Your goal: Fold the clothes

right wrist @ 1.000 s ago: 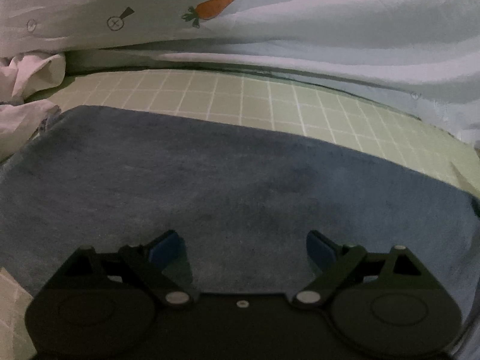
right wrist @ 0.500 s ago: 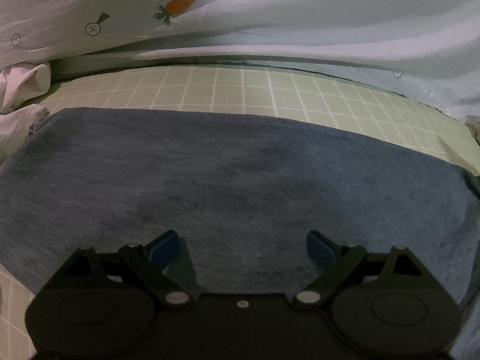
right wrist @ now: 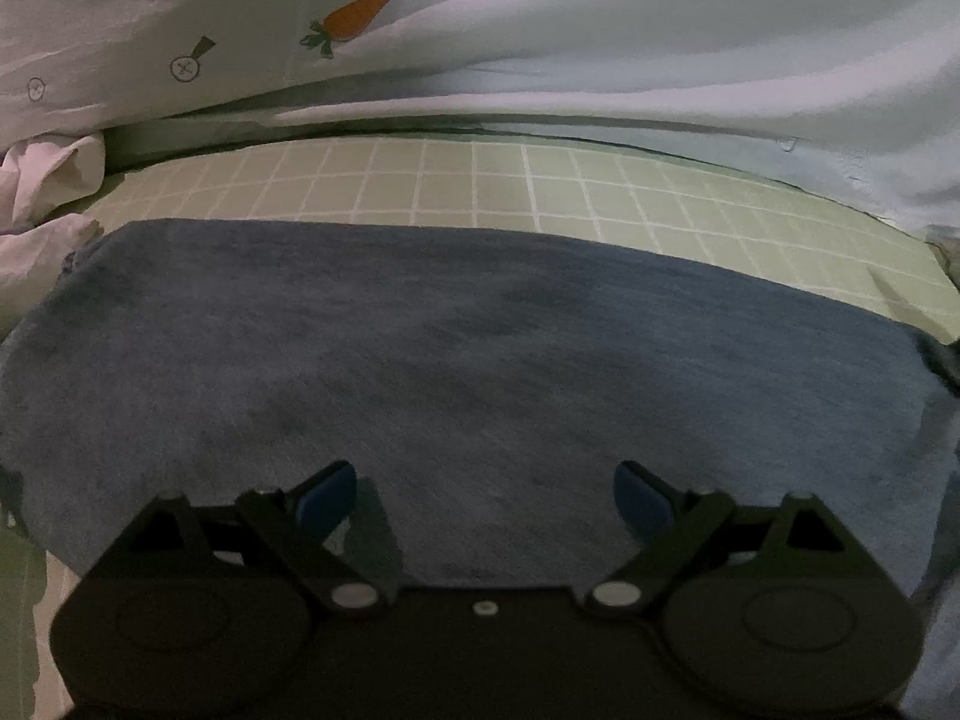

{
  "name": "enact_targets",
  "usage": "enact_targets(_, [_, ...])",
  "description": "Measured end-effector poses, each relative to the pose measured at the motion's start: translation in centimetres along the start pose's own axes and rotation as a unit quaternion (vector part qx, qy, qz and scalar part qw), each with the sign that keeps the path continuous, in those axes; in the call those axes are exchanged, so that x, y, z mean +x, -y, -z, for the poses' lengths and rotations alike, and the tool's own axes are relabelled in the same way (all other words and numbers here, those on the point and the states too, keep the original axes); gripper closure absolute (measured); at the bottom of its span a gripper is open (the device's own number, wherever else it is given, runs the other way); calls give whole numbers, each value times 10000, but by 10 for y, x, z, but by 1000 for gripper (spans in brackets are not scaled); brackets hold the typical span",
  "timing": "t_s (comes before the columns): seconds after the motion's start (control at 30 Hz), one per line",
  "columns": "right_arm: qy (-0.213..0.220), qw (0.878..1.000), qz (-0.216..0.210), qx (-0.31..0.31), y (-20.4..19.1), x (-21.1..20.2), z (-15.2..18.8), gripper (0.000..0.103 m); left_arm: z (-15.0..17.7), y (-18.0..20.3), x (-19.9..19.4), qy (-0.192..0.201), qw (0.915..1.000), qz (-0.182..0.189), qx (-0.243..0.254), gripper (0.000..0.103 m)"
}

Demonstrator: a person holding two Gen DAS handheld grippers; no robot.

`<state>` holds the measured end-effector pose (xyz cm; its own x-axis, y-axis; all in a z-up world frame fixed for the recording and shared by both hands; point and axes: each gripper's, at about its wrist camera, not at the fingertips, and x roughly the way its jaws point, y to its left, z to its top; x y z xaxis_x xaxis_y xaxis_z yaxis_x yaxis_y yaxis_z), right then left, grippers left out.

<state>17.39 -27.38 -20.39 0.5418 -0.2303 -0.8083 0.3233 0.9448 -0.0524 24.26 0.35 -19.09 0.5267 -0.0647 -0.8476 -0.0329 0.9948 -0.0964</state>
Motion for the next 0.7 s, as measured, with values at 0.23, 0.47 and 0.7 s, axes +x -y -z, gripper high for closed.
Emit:
enact_targets(0.23, [-143, 9999, -45, -38, 4, -4, 8, 9, 33, -21, -29, -353, 9988, -322, 56, 91])
enact_targets(0.47, [-236, 9993, -271, -28, 6, -4, 14, 9, 42, -23, -43, -307, 9980, -547, 8, 89])
enact_targets(0.7, [200, 9991, -320, 205, 38, -33, 10, 8, 39, -10, -74, -15, 9977, -657, 142, 46])
